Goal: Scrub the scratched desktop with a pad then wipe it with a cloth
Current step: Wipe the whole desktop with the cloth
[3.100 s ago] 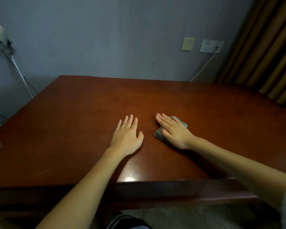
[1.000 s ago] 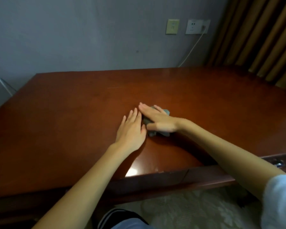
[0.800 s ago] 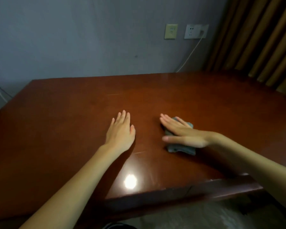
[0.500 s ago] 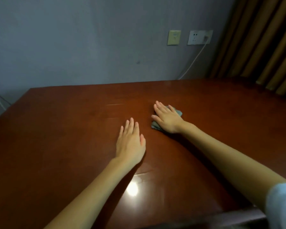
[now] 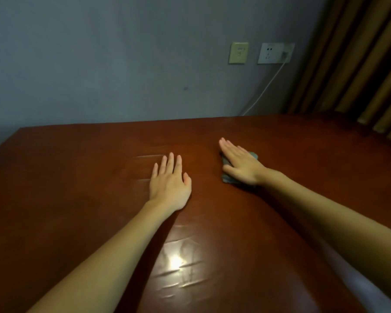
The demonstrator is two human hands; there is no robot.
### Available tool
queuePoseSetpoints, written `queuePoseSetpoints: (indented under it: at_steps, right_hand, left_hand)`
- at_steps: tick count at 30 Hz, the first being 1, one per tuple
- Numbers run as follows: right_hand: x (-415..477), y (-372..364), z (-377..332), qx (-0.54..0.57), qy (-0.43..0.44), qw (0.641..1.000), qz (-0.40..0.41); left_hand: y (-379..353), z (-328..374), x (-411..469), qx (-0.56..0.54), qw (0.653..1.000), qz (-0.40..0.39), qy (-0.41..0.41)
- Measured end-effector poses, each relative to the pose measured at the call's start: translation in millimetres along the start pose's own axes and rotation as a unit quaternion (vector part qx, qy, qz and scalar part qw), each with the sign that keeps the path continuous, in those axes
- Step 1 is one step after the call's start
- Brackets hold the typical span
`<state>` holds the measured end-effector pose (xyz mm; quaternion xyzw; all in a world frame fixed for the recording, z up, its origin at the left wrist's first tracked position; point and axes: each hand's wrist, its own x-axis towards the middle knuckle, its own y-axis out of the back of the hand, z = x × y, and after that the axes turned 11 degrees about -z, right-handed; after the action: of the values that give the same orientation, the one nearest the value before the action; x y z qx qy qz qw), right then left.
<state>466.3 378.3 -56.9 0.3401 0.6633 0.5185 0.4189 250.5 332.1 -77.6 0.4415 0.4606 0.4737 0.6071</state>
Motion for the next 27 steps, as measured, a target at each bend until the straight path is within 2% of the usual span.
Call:
queuePoseSetpoints:
  at_steps: [3, 6, 9, 12, 15, 18, 23, 27]
  right_hand:
    - [38, 6, -33, -0.007, 0.001, 1.0, -0.006]
    - [28, 3, -52, -0.036, 0.095, 0.994, -0.031]
    - [-3, -5, -28, -0.039, 0.175, 0.983, -0.04]
    - [-2, 5, 16, -0.026, 0.085, 0.996, -0.027]
    - [34, 13, 27, -0.005, -0.025, 1.0, -0.013]
    - [80, 15, 9, -0.012, -0.056, 0.998, 0.005]
    - [93, 15, -29, -0.024, 0.025, 0.999, 0.026]
    - [60, 9, 6, -0.013, 0.127, 0.991, 0.036]
  left_hand:
    - [1, 0, -2, -0.01, 1.0, 0.016, 0.002]
    - [0, 0, -3, -0.019, 0.999, 0.028, -0.007]
    - [4, -1, -2, -0.015, 0.999, 0.03, -0.012]
    - [12, -2, 5, 0.012, 0.998, 0.055, -0.024]
    - [12, -6, 13, -0.028, 0.996, 0.08, 0.002]
    - [6, -9, 20, -0.049, 0.997, 0.056, 0.004]
    - [7, -16, 33, -0.022, 1.0, 0.016, -0.007]
    - [18, -25, 57, -0.014, 1.0, 0.013, -0.001]
